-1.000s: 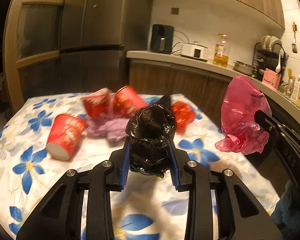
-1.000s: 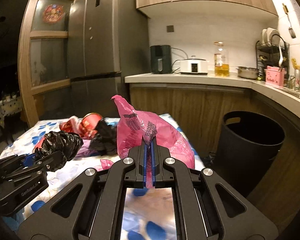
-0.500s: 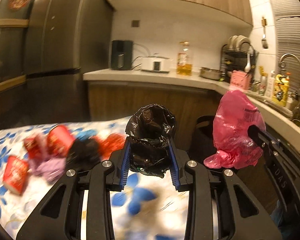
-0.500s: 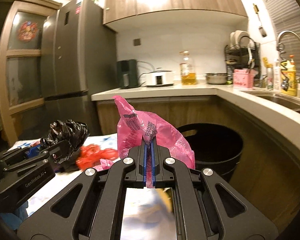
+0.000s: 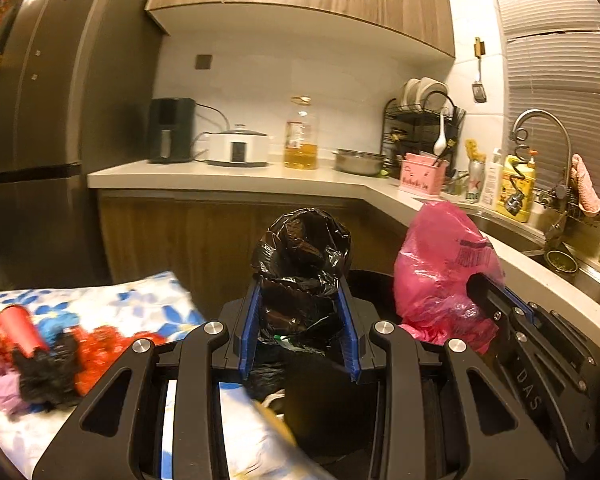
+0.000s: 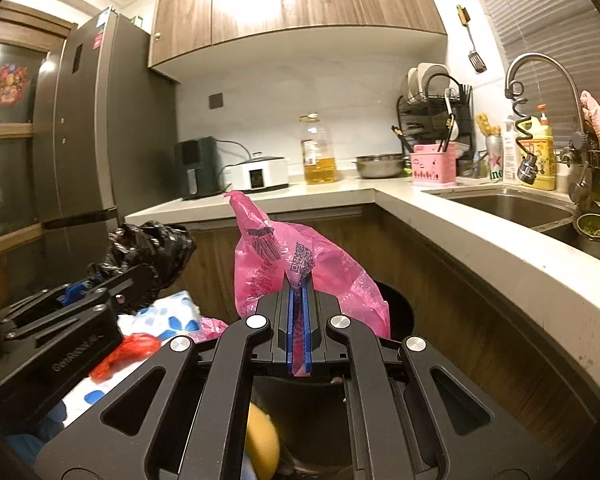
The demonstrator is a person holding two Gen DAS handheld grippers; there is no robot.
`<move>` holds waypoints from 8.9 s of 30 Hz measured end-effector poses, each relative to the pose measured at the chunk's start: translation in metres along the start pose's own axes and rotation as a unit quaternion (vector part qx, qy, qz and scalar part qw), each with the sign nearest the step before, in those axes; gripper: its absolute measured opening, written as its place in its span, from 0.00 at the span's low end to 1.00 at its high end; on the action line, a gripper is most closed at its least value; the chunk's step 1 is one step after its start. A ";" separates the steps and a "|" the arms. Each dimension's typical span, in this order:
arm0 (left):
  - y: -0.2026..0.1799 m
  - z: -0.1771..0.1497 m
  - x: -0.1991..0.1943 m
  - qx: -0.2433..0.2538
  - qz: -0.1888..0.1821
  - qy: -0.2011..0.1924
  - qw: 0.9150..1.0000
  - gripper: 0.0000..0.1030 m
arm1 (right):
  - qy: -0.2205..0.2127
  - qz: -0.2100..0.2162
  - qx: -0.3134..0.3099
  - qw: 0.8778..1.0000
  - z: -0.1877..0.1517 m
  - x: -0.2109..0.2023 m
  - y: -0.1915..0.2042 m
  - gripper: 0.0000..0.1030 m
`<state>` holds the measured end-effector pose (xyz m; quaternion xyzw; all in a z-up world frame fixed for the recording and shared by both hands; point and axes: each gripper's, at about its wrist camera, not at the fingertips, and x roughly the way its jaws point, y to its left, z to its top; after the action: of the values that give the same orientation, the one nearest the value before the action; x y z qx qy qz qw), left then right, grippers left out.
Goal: Collect trash
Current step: 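Carry the black bag and pink bag over the black bin, then open both grippers to drop the black and pink bags into the bin, then move both grippers back over the table trash, then grasp the black plastic bags with the right gripper and lift them, then grasp the purple glove with the left gripper while the right holds the black bags, then carry the purple glove and black bags over the black bin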
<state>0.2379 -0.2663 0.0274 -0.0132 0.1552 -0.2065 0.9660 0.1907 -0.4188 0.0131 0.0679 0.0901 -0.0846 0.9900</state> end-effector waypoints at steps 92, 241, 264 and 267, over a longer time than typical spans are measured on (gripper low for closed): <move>0.074 -0.058 -0.065 -0.018 0.130 0.031 0.991 0.94 | 0.043 -0.033 -0.002 0.999 -0.029 -0.033 0.033 0.81; 0.025 -0.010 -0.020 -0.002 0.045 0.007 0.999 0.05 | -0.012 0.069 0.032 0.997 -0.005 -0.026 0.016 0.03; -0.038 -0.003 0.073 0.027 -0.050 0.033 0.998 0.05 | 0.018 0.015 0.053 0.998 -0.003 0.045 -0.055 0.03; -0.040 -0.006 0.083 0.027 -0.053 0.040 0.997 0.06 | 0.024 0.016 0.054 0.998 -0.002 0.053 -0.057 0.03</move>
<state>0.2922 -0.3359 0.0014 0.0132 0.1876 -0.2621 0.9465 0.2316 -0.4824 -0.0058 0.1251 0.1078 -0.0719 0.9837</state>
